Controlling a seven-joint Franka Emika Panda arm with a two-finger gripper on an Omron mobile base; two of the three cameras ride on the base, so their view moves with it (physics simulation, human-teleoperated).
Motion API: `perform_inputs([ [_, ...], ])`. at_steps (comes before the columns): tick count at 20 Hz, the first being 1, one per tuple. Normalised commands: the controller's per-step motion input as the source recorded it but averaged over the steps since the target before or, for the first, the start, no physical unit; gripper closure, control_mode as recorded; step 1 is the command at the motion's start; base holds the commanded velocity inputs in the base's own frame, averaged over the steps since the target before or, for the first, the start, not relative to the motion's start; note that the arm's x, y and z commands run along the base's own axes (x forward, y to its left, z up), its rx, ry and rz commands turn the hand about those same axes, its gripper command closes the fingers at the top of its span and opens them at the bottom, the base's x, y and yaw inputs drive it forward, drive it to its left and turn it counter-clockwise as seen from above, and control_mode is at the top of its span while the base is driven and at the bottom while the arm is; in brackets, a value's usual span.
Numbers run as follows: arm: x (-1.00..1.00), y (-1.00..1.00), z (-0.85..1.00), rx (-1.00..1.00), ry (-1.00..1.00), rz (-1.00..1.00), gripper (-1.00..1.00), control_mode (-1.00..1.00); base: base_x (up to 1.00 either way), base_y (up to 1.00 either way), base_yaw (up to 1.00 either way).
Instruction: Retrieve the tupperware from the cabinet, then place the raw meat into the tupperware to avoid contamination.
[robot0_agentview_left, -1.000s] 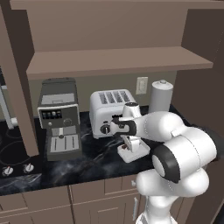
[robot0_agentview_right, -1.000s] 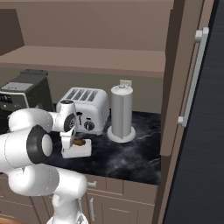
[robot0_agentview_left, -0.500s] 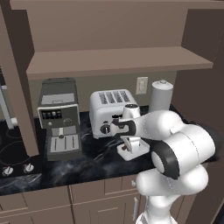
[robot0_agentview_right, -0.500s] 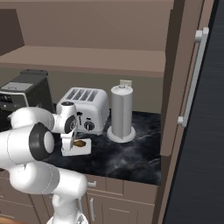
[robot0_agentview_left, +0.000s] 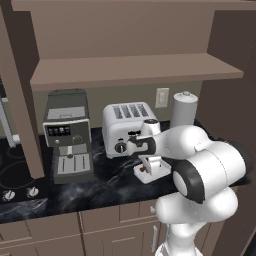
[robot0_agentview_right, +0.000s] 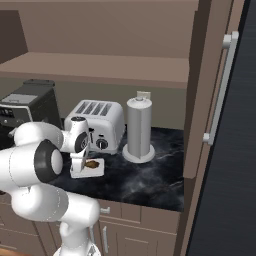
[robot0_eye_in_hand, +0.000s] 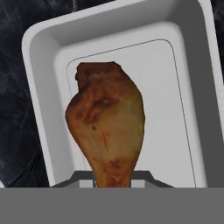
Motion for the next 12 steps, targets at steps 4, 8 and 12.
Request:
perform_inputs([
  [4, 0.00, -0.12, 0.00, 0.00, 0.00, -0.01, 1.00, -1.00, 0.00, 0.00, 0.00],
  [8, -0.01, -0.15, 0.00, 0.00, 0.00, -0.01, 1.00, -1.00, 0.00, 0.00, 0.00],
  [12, -0.04, -0.11, 0.00, 0.00, 0.00, -0.01, 1.00, -1.00, 0.00, 0.00, 0.00],
])
